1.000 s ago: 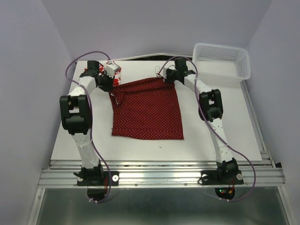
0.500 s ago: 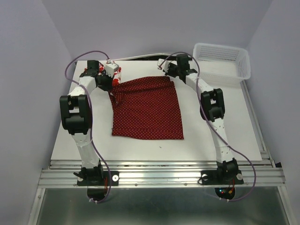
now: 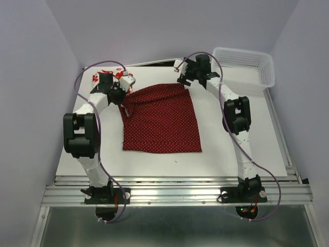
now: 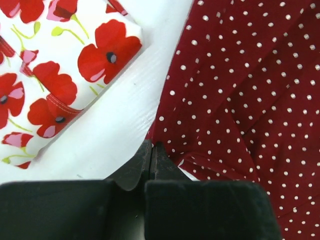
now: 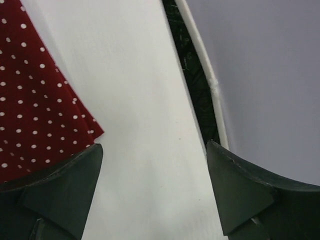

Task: Fold and stack the skirts
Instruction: Fold the skirt

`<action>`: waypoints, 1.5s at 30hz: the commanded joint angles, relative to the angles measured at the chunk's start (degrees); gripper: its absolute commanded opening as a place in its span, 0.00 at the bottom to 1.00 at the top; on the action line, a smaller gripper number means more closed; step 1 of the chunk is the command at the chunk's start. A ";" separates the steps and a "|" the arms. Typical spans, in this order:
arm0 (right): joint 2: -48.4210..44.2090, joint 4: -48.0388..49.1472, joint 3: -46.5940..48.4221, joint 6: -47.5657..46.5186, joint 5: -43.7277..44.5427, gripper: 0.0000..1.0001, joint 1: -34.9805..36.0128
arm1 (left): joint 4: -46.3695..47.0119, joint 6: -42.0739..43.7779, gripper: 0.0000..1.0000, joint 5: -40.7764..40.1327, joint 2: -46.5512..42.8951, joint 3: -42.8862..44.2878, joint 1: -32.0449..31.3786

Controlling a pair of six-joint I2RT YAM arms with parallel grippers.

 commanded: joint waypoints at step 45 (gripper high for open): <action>-3.15 -13.27 -2.67 -13.00 -9.87 0.87 1.64 | 38.01 28.25 0.00 -14.97 -28.92 -36.01 -9.53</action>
